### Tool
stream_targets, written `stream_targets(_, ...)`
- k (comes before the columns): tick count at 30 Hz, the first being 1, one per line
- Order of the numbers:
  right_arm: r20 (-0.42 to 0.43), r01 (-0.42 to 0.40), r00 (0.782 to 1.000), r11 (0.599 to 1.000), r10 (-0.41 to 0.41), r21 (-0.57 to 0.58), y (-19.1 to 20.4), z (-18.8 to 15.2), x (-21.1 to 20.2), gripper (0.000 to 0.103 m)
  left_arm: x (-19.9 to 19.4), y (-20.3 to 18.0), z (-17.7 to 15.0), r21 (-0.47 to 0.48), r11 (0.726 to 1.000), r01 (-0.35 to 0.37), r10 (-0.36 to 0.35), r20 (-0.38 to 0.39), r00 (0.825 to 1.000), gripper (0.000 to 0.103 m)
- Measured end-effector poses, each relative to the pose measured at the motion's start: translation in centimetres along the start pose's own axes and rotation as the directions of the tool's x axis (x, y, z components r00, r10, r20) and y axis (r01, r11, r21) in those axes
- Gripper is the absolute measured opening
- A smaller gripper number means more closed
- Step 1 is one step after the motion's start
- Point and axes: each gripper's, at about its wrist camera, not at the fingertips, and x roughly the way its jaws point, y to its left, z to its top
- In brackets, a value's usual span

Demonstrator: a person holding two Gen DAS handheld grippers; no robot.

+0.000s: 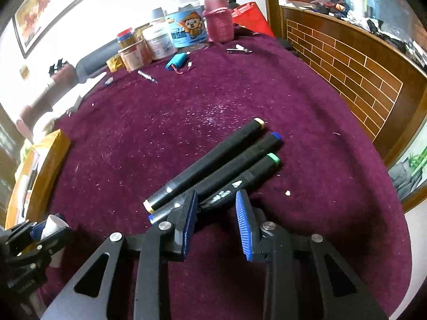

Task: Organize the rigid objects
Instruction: 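Grasp the green-capped black marker with right while left holds the bottle, then lift the green-capped marker with the right gripper away from the other markers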

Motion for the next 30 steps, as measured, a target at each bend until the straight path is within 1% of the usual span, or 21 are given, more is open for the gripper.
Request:
stream_targets(3, -0.007, 0.049, 0.999, 0.998, -0.049, -0.046, 1.6, 0.3, 0.3, 0.026, -0.1, -0.2, -0.2, 0.013, 0.999, -0.042, 0.042, 0.014, 0.999, 0.030)
stream_targets(7, -0.004, 0.069, 0.998, 0.993, -0.069, -0.094, 3.0, 0.1, 0.4, 0.026, -0.7, -0.1, -0.6, 0.022, 0.996, -0.083, 0.082, 0.035, 0.996, 0.030)
stream_targets(9, -0.005, 0.073, 0.997, 0.993, -0.074, -0.097, 3.1, 0.0, 0.4, 0.026, -1.0, 0.1, -0.7, 0.027, 0.994, -0.108, 0.107, 0.045, 0.993, 0.030)
stream_targets(11, -0.006, 0.072, 0.997, 0.995, -0.073, -0.068, 2.5, 0.0, 0.3, 0.028, -1.3, 0.5, -0.8, 0.027, 0.991, -0.128, 0.127, 0.056, 0.990, 0.030)
stream_targets(13, -0.005, 0.103, 0.995, 0.994, -0.103, -0.033, 1.7, 0.0, 0.2, 0.028, -1.6, 0.8, -0.8, 0.028, 0.990, -0.140, 0.138, 0.069, 0.988, 0.030)
stream_targets(14, -0.021, 0.114, 0.993, 0.993, -0.114, -0.021, 1.4, -0.1, 0.5, 0.028, -1.8, 0.9, -0.9, 0.029, 0.989, -0.147, 0.145, 0.075, 0.987, 0.030)
stream_targets(16, -0.053, 0.091, 0.995, 0.996, -0.090, 0.016, 0.5, -0.3, 1.1, 0.028, -2.1, 1.2, -0.9, 0.026, 0.988, -0.152, 0.149, 0.086, 0.985, 0.030)
stream_targets(18, -0.053, 0.105, 0.993, 0.995, -0.105, -0.001, 0.9, -0.3, 0.9, 0.029, -2.2, 1.4, -1.0, 0.022, 0.988, -0.150, 0.147, 0.091, 0.985, 0.030)
stream_targets(20, -0.051, 0.117, 0.992, 0.993, -0.118, -0.019, 1.4, -0.3, 1.1, 0.032, -2.2, 1.6, -1.0, 0.017, 0.989, -0.145, 0.143, 0.089, 0.986, 0.030)
stream_targets(22, -0.043, 0.128, 0.991, 0.991, -0.130, -0.035, 1.7, -0.3, 1.2, 0.032, -2.1, 1.6, -1.0, 0.015, 0.990, -0.140, 0.138, 0.087, 0.987, 0.030)
stream_targets(25, -0.030, 0.130, 0.991, 0.991, -0.131, -0.040, 1.6, -0.2, 1.2, 0.025, -2.3, 1.5, -1.1, 0.016, 0.991, -0.136, 0.134, 0.089, 0.987, 0.030)
stream_targets(27, -0.027, 0.123, 0.992, 0.992, -0.124, -0.023, 1.1, -0.3, 1.0, 0.014, -2.4, 1.4, -1.2, 0.018, 0.991, -0.134, 0.131, 0.092, 0.987, 0.030)
stream_targets(30, -0.038, 0.060, 0.998, 0.998, -0.059, 0.034, -0.1, -0.3, 0.4, 0.013, -2.9, 1.4, -1.2, 0.015, 0.991, -0.130, 0.128, 0.101, 0.987, 0.030)
